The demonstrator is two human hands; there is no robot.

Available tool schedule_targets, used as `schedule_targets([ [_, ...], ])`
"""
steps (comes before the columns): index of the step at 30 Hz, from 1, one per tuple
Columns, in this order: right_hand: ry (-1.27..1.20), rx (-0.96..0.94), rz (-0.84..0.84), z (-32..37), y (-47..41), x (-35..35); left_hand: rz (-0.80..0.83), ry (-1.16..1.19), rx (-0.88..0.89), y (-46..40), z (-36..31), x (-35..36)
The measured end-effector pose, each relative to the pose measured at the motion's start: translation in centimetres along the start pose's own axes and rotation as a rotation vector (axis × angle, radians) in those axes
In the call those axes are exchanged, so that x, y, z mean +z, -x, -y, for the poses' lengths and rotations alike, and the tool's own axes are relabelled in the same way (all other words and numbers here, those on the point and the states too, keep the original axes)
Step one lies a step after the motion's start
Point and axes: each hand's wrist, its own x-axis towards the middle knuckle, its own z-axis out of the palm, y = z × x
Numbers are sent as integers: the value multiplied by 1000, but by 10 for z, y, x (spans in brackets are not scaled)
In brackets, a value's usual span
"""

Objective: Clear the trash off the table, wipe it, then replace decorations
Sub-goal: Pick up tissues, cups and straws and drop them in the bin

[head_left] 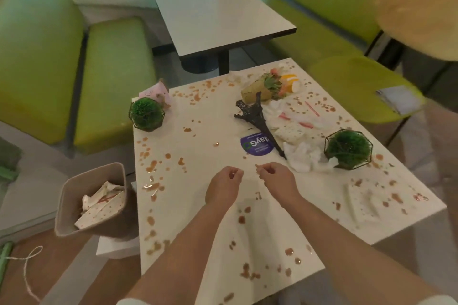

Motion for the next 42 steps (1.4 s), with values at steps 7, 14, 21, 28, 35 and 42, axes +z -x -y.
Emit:
schedule_targets([
  [7,52,39,-67,-48,-14,-79,55,-33,35,7,-45,74],
  [14,122,69,-166,-104,-14,-137,162,-92,103,23,-71,135],
  [21,505,108,-327,-152,-3,-184,299,-281,199,39,-89,185],
  [28,378,257,-235,-183,5,-203,348,-702,350,60,-105,226],
  [35,167,156,-322,-195,7,-202,379,-722,310,65,-108,241],
  [42,26,-51,-362,-172,19,-185,429,0,79,63,-111,222],
])
